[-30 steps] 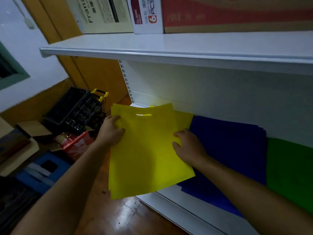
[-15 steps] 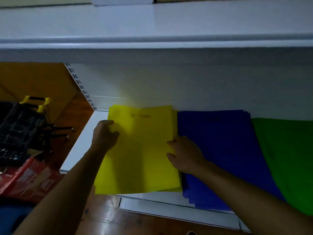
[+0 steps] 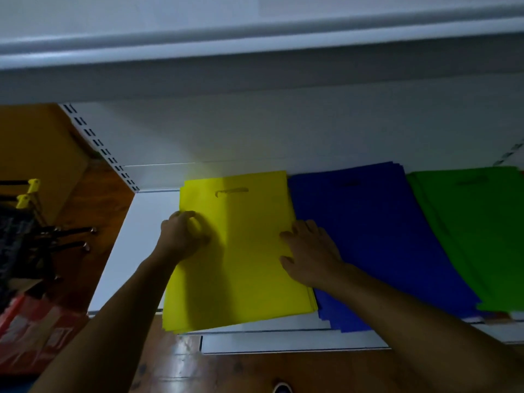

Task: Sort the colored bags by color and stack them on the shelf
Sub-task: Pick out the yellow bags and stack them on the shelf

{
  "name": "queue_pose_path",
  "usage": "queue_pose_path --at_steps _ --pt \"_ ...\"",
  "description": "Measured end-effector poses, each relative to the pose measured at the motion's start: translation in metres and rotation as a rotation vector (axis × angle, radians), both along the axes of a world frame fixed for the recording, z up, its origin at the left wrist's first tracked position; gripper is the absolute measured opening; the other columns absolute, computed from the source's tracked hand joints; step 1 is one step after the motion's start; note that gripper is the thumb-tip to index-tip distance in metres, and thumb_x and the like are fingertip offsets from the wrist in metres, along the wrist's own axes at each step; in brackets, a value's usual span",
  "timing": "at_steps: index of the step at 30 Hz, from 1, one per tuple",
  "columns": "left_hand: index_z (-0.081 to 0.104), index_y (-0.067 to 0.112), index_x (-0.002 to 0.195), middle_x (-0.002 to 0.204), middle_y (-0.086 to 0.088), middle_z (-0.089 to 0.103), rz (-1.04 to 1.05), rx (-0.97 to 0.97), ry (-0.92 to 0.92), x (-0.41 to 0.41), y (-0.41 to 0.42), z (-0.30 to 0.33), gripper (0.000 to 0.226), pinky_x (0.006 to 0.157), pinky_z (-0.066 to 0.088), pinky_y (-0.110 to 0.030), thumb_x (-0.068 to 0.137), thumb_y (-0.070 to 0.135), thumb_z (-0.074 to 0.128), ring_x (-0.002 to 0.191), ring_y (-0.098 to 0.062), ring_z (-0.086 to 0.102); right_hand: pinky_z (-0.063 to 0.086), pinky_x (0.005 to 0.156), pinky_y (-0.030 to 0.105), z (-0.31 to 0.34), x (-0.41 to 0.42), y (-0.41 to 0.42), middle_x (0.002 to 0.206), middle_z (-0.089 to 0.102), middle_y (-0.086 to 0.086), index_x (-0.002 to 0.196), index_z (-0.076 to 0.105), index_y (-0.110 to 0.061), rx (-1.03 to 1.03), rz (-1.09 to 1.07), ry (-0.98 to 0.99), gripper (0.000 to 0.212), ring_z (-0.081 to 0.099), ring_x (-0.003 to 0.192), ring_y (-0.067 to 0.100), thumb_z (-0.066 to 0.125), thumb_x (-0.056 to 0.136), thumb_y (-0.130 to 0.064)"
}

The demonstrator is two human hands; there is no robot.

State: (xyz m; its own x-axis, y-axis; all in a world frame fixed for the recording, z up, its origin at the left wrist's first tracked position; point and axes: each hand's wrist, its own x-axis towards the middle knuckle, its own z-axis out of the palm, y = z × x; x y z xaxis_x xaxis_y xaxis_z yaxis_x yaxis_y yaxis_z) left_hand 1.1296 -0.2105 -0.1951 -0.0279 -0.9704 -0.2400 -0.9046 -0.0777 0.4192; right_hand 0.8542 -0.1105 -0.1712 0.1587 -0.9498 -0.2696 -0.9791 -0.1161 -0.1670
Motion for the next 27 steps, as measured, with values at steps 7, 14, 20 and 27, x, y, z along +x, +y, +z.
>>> queue_pose_path --at_steps 7,14,20,27 --pt "0.042 0.014 0.141 0.151 -0.024 0.028 0.048 -0.161 -0.060 -0.044 -0.001 0.028 0.073 0.110 0.027 -0.050 0.081 0.045 0.071 0.138 -0.043 0.026 0.011 0.118 0.039 0.026 -0.040 0.015 0.163 -0.004 0.001 0.155 0.008 -0.026 -0.129 -0.086 -0.109 0.069 0.004 0.148 0.023 0.038 0.099 -0.053" --pt "0.046 0.016 0.139 0.148 -0.009 0.040 -0.181 -0.308 0.213 -0.205 0.024 0.121 0.065 0.111 0.033 -0.042 0.086 0.051 0.062 0.135 -0.029 0.038 0.010 0.119 0.041 0.059 -0.139 0.063 0.163 -0.008 0.005 0.156 0.002 -0.023 -0.225 -0.263 -0.043 0.076 0.002 0.149 0.025 0.038 0.097 -0.056" --pt "0.042 0.023 0.141 0.151 -0.001 0.035 -0.428 -0.359 0.329 -0.372 0.096 0.177 0.063 0.114 0.027 -0.036 0.088 0.055 0.056 0.137 -0.022 0.034 0.020 0.115 0.043 0.100 -0.267 0.147 0.162 0.008 0.009 0.155 0.011 -0.021 -0.358 -0.445 -0.080 0.074 0.017 0.146 0.029 0.046 0.095 -0.049" --pt "0.046 0.020 0.139 0.148 -0.003 0.040 -0.631 -0.325 0.370 -0.569 0.204 0.194 0.062 0.108 0.031 -0.030 0.088 0.051 0.060 0.133 -0.021 0.041 0.034 0.107 0.043 0.127 -0.425 0.277 0.159 0.017 0.009 0.152 0.017 -0.020 -0.446 -0.693 0.025 0.076 0.030 0.139 0.032 0.053 0.091 -0.049"
